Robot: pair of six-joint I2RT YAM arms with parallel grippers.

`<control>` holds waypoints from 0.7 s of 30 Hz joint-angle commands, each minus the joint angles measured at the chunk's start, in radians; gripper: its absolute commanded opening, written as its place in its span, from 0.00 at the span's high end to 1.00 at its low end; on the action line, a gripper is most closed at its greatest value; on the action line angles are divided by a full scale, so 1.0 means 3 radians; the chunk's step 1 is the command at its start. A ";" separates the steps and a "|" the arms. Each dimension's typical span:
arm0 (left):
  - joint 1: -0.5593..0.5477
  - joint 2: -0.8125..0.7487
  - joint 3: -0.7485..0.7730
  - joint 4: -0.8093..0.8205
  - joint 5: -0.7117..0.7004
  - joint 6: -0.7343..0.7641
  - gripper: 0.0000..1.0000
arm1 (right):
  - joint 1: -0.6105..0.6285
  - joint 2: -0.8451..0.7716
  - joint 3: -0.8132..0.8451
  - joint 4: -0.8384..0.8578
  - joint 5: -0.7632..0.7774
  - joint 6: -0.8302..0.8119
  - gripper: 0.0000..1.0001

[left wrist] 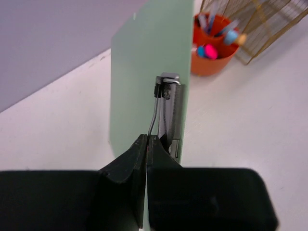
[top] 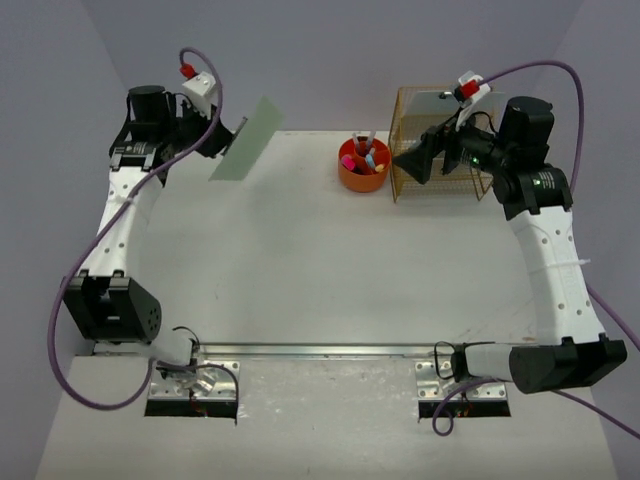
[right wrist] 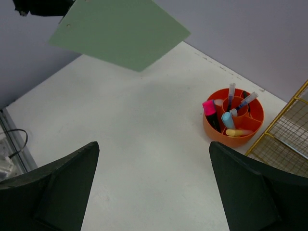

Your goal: Organize the desk

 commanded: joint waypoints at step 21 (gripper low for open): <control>-0.0840 -0.1219 -0.1325 0.1779 -0.1325 -0.3078 1.00 | 0.1273 0.1050 0.1068 0.0012 0.0624 0.1822 0.01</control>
